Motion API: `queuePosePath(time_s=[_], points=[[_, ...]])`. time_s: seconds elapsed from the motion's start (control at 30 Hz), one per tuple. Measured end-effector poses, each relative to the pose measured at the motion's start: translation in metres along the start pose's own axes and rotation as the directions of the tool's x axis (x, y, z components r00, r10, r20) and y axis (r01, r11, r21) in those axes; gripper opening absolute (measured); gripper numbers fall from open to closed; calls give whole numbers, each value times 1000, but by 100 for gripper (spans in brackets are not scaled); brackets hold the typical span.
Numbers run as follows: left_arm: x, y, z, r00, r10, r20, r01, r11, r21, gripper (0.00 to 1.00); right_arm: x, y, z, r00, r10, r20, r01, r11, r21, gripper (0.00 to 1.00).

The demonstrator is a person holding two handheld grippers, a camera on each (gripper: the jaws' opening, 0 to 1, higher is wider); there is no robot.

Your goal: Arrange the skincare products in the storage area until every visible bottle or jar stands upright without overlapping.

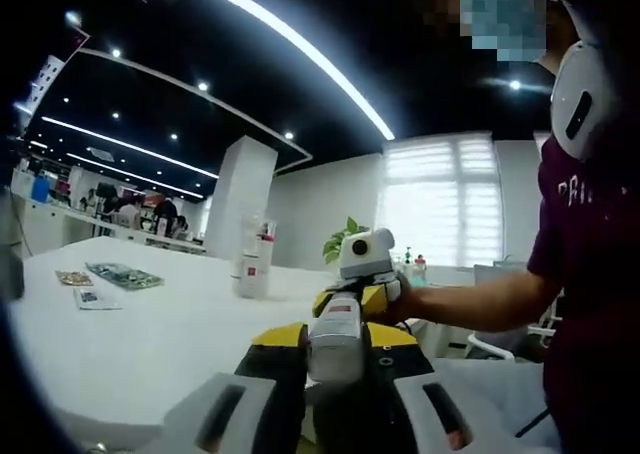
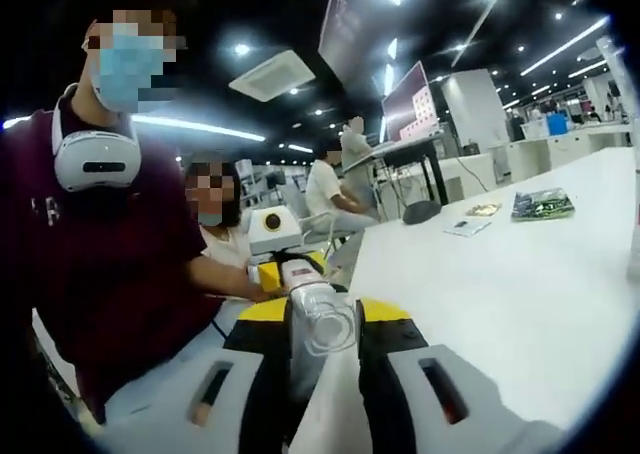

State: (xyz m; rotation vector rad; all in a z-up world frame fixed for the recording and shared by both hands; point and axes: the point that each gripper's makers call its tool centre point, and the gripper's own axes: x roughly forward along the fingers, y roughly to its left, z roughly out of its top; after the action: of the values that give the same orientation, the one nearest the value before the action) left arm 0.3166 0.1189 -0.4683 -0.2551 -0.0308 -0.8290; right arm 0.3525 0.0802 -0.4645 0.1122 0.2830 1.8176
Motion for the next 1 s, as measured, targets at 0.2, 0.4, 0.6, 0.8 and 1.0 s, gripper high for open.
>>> queuePosePath(time_s=[0.2,0.4,0.6,0.8,1.0], points=[[5,14,12,997,60,44,-60,998,-3,19,-2,-25,8,987,-157,42,154,987,53,27],[21,29,26,989,109,100,-109,994,-6,19,-8,-40,18,965,-241,102,232,968,93,36],[28,49,33,970,196,143,-198,980,-3,19,-9,-50,21,951,-290,110,267,945,188,40],[36,51,27,970,207,131,-217,974,62,19,-1,-49,23,957,-267,114,209,906,369,28],[40,50,20,964,249,92,-263,942,207,19,-1,-50,25,957,-267,114,191,876,443,33]])
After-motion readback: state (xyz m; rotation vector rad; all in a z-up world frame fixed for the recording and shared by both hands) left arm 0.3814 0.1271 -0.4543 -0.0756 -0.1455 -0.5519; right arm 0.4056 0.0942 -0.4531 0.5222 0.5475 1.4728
